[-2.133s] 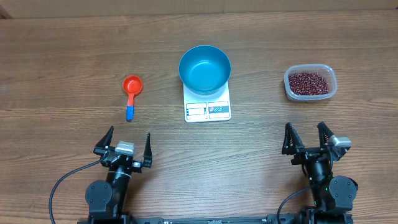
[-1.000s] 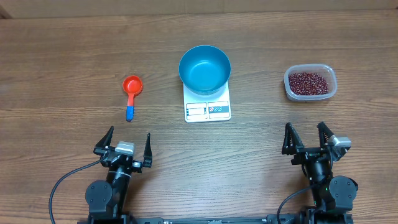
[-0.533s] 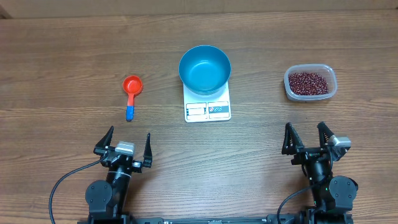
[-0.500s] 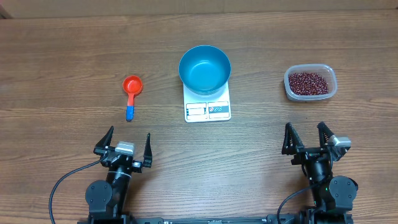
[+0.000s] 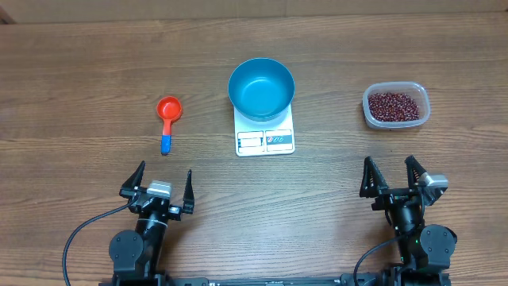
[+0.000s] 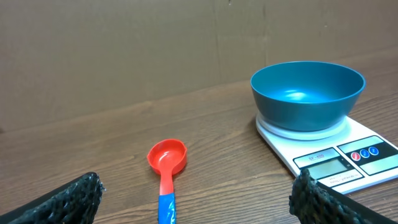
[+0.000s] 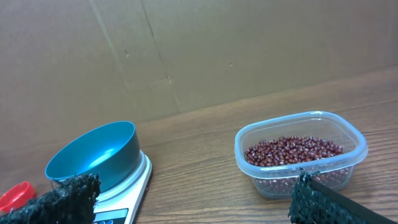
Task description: Scoop item into bowl and weigh 150g on scale
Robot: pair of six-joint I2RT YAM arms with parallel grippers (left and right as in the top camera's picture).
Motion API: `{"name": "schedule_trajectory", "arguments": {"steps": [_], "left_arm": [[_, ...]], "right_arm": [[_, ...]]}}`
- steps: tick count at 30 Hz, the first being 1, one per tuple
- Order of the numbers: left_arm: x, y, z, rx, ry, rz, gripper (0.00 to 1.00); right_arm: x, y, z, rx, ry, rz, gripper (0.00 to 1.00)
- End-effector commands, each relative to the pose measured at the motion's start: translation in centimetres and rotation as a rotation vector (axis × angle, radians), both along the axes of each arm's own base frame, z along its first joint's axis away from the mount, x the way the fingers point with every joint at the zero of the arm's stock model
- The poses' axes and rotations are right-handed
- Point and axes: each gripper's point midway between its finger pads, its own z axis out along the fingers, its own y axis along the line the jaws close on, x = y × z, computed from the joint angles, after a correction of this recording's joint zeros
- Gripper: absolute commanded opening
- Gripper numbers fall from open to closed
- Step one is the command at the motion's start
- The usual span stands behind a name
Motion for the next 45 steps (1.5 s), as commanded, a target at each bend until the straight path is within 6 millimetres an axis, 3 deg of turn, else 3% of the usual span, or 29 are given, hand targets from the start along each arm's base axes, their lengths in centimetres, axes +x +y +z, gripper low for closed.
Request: {"name": "schedule_trajectory", "arguments": {"steps": [1, 14, 23, 32, 33, 36, 41, 45], "left_arm": [[0.0, 0.3, 0.0, -0.013, -0.002, 0.019, 1.0], [0.0, 0.5, 0.6, -0.009, -0.026, 0.025, 1.0], [-0.1, 1.3, 2.8, 0.005, -0.085, 0.071, 1.0], [-0.6, 2.8, 8.3, 0.036, -0.152, 0.142, 1.0], [-0.6, 3.0, 9.9, 0.044, -0.16, 0.15, 1.0], [-0.3, 3.0, 12.3, 0.056, -0.155, 0.146, 1.0], [0.9, 2.6, 15.8, 0.053, -0.095, 0.116, 1.0], [3.2, 2.3, 18.7, 0.043, 0.064, 0.079, 1.0]], "right_arm": [[0.0, 0.1, -0.2, -0.001, -0.004, 0.005, 1.0], [-0.2, 1.0, 0.6, -0.004, -0.029, 0.058, 1.0], [-0.9, 1.3, 4.5, -0.009, -0.097, 0.068, 1.0], [-1.3, 0.3, 10.3, -0.054, -0.166, 0.007, 1.0], [-1.2, 0.2, 11.5, -0.076, -0.174, -0.002, 1.0], [-0.8, 0.0, 13.0, -0.086, -0.17, -0.009, 1.0], [0.7, -0.1, 14.9, -0.091, -0.1, -0.006, 1.0], [2.7, 0.0, 15.6, -0.081, 0.069, 0.017, 1.0]]}}
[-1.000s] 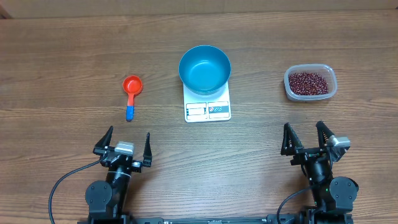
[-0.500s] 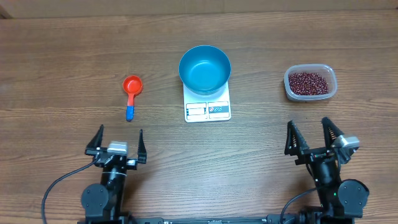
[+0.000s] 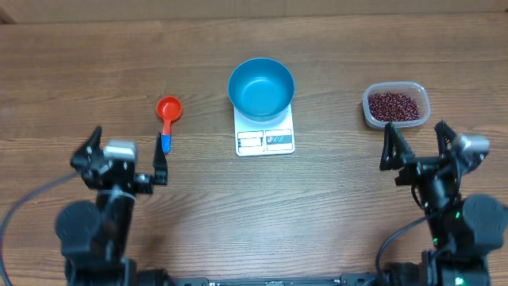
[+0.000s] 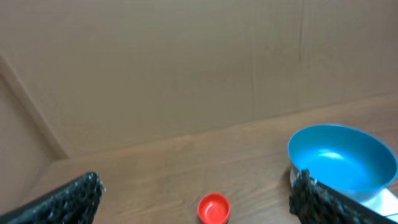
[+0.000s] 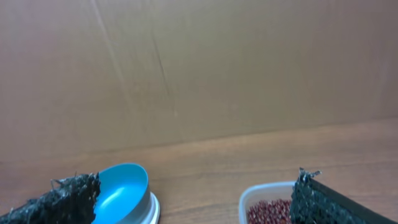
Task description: Scoop item into bowl and weigh 150g on scale
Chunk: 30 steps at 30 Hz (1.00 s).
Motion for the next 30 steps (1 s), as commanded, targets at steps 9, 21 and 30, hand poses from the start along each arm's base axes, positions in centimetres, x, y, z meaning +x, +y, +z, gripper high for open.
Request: {"name": "schedule_trajectory", "arguments": {"steps": [9, 21, 30], "left_arm": [[6.3, -0.9, 4.3, -0.07, 0.42, -0.087, 1.0], [9.8, -1.5, -2.3, -0.173, 0.885, -0.129, 0.99], [12.4, -0.4, -7.6, -0.217, 1.026, -0.043, 0.98]], "right_arm": [[4.1, 0.4, 1.1, -0.085, 0.406, 0.071, 1.0], [6.8, 0.2, -5.5, -0.022, 0.912, 0.104, 1.0], [8.3, 5.9, -5.2, 0.173, 0.882, 0.433, 1.0]]}}
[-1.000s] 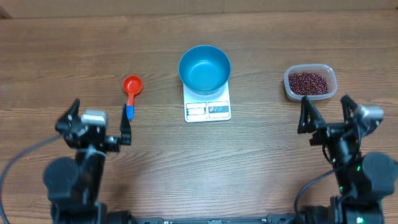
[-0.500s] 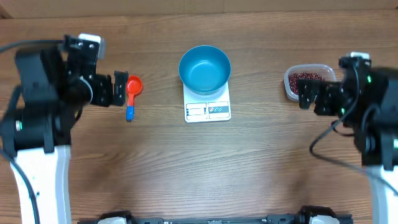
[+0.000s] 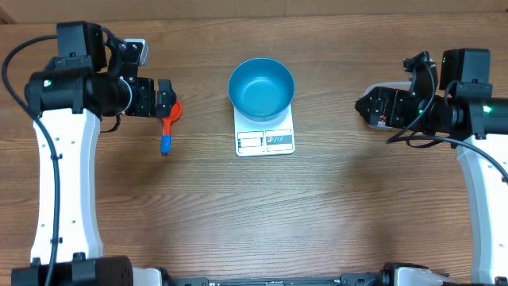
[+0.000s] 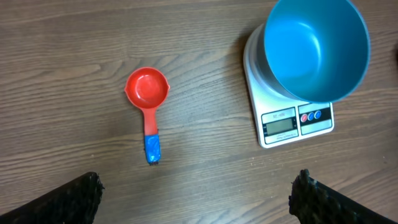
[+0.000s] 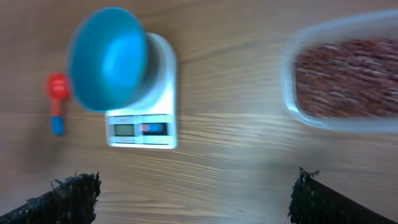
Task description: Scoop item into bowl and weigh 150g on scale
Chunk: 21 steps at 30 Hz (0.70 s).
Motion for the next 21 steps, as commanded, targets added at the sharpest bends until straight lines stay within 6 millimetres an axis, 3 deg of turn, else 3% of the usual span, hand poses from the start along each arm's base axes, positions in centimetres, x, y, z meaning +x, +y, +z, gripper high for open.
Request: {"name": "schedule_trajectory", "arguments": {"steps": [1, 4, 12, 21], "left_arm": [[2.2, 1.7, -2.1, 0.052, 0.037, 0.07, 0.92], [4.5, 3.5, -4.6, 0.09, 0.06, 0.16, 0.86], [9.8, 5.5, -10.5, 0.089, 0.055, 0.191, 0.75], [11.2, 5.9, -19.7, 0.121, 0.179, 0.1, 0.64]], "right_arm": [[0.6, 2.8, 2.7, 0.148, -0.079, 0.102, 1.0], [0.6, 2.9, 2.7, 0.15, -0.08, 0.104, 1.0], [0.2, 2.9, 2.3, 0.153, -0.053, 0.102, 0.99], [0.0, 2.8, 2.2, 0.151, -0.045, 0.1, 0.96]]}}
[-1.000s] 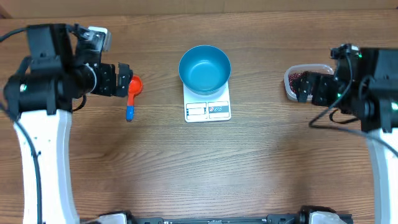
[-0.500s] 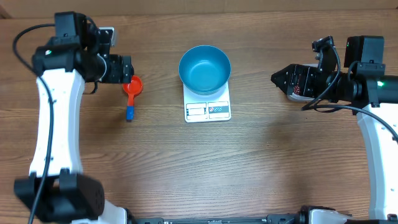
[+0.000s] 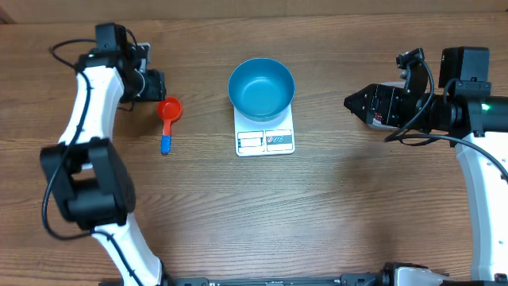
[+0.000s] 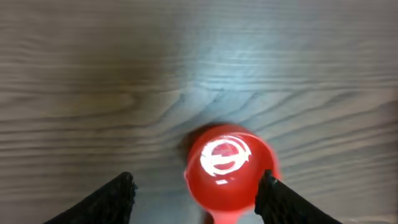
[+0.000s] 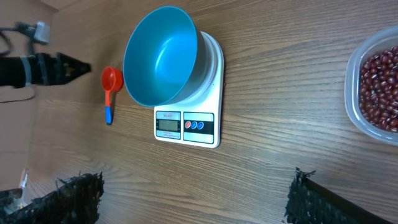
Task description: Scoop item into bowl and weigh 150g on scale
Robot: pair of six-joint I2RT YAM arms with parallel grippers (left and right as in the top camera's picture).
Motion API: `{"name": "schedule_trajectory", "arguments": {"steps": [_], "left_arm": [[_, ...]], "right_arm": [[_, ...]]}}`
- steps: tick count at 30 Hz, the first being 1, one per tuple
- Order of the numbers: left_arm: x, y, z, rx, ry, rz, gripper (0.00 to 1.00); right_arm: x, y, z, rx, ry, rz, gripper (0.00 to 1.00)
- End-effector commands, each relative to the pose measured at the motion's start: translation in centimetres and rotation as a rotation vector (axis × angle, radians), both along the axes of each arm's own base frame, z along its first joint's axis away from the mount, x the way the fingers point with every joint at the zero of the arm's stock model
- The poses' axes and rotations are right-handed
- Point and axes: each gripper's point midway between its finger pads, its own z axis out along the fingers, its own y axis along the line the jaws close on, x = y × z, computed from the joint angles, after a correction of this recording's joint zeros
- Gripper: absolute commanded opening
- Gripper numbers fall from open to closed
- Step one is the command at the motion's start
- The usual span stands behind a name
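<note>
The red scoop (image 3: 167, 110) with a blue handle lies left of the white scale (image 3: 265, 140), which carries the blue bowl (image 3: 261, 87). My left gripper (image 3: 155, 86) is open just beside the scoop's cup. In the left wrist view the red cup (image 4: 229, 165) lies close below, between the spread fingers (image 4: 118, 199). My right gripper (image 3: 352, 103) is open, up over the right of the table. The clear tub of red beans (image 5: 380, 93) shows at the right edge of the right wrist view; the overhead view hides it under the right arm.
The bowl (image 5: 163, 55), scale (image 5: 188, 119) and scoop (image 5: 111, 84) show in the right wrist view, with my left gripper (image 5: 53, 68) at the far left. Bare wooden table (image 3: 262, 222) fills the front half.
My left gripper has come down close to the scoop's red cup, which now fills the wrist view. The right gripper stays over the bean tub, its view now sharp and tilted toward the bowl.
Both grippers stood open at the table's front edge, facing the scoop, bowl and beans. Then both were raised and further forward. Then the left was high above the scoop and the right above the bean tub. Now the left is low at the scoop's cup.
</note>
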Motion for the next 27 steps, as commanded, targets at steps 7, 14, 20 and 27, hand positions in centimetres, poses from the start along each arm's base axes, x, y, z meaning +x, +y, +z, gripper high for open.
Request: {"name": "schedule_trajectory", "arguments": {"steps": [7, 14, 20, 27], "left_arm": [[1.7, 0.6, -6.8, 0.021, 0.049, -0.054, 0.56], [1.4, -0.1, -8.6, -0.018, 0.078, -0.06, 0.41], [1.1, -0.2, -9.1, -0.034, 0.101, -0.016, 0.04], [2.0, 0.0, -4.1, -0.038, 0.024, 0.027, 0.04]], "right_arm": [[0.1, 0.3, 0.9, 0.007, -0.024, 0.013, 0.96], [0.2, 0.3, 0.9, 0.017, -0.012, -0.003, 0.95], [0.2, 0.3, 0.9, 0.018, -0.012, -0.003, 0.93], [0.2, 0.3, 1.0, 0.019, -0.011, -0.005, 0.93]]}}
